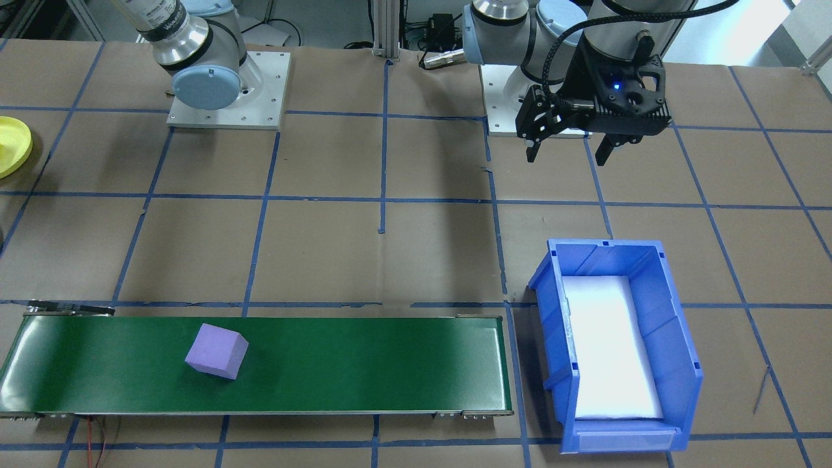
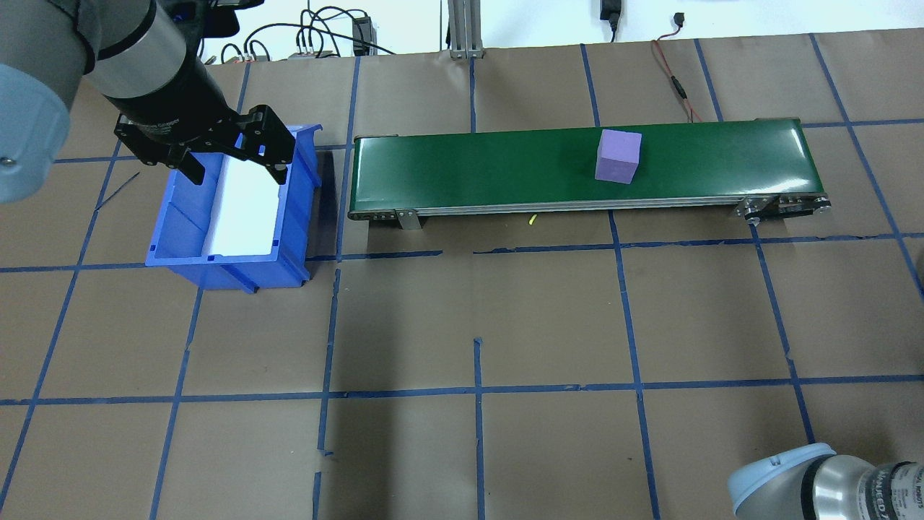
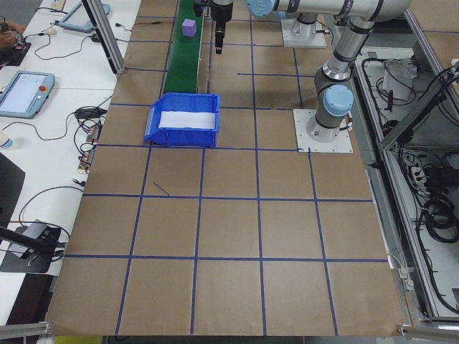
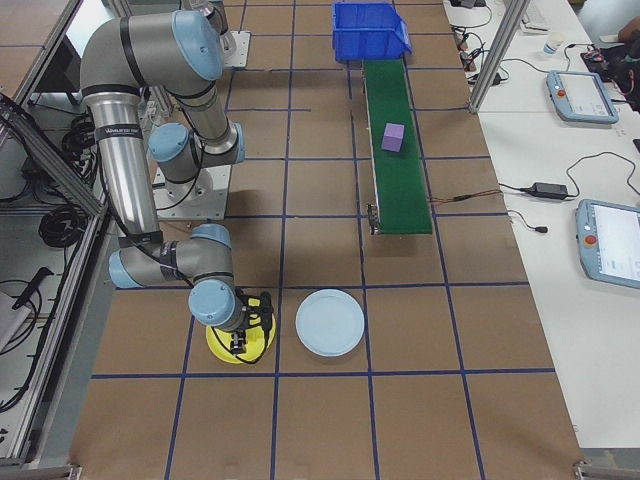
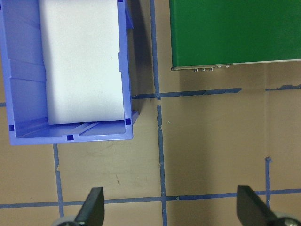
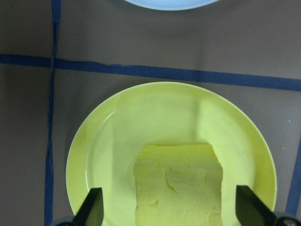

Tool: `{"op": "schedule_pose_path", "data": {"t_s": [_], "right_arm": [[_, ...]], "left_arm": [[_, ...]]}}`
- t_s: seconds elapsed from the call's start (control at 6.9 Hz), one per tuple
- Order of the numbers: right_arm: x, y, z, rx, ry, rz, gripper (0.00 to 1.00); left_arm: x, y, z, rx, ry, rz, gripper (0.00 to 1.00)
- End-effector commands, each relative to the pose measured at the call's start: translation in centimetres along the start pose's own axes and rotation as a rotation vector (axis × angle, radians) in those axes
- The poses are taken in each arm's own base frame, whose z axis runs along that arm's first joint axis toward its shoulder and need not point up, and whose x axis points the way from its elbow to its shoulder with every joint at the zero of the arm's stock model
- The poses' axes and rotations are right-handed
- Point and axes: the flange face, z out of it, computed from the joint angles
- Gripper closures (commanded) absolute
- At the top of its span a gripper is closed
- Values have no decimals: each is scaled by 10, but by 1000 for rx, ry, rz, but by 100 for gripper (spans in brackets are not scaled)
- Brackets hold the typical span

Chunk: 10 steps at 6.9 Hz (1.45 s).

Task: Move block left to right into plate

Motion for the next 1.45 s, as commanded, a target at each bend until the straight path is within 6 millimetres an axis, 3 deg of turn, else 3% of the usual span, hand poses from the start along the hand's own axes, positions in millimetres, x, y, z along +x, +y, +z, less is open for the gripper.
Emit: {"op": "schedule_pose_path", "data": {"t_s": [0.0, 0.15, 0.29, 0.44, 0.58, 0.87, 1.02, 1.16, 1.31], "right_arm": [[-13, -52, -42, 10, 80, 26, 1], [-43, -129, -78, 26, 142, -46, 2], [-95, -207, -94, 30, 111, -54, 2], [-155, -275, -99, 40, 117, -59, 2], [-223, -329, -102, 73, 112, -55, 2], [-357, -394, -93, 113, 69, 16, 1], [-394, -408, -81, 115, 21, 123, 2], [-413, -419, -69, 134, -59, 213, 2], [-406, -433, -49, 158, -72, 252, 2]], "left_arm": [[0, 0, -1, 4, 1, 1, 0], [0, 0, -3, 7, 1, -1, 0], [-1, 0, -1, 4, -1, -1, 0], [-1, 0, -1, 4, -1, -1, 0], [0, 0, -2, 5, 1, -1, 0], [-1, -1, -3, 10, 2, -3, 0], [0, 0, -3, 10, 2, -1, 0], [-1, -1, -5, 13, 2, -3, 0], [0, -1, -6, 15, 2, -1, 0]]}}
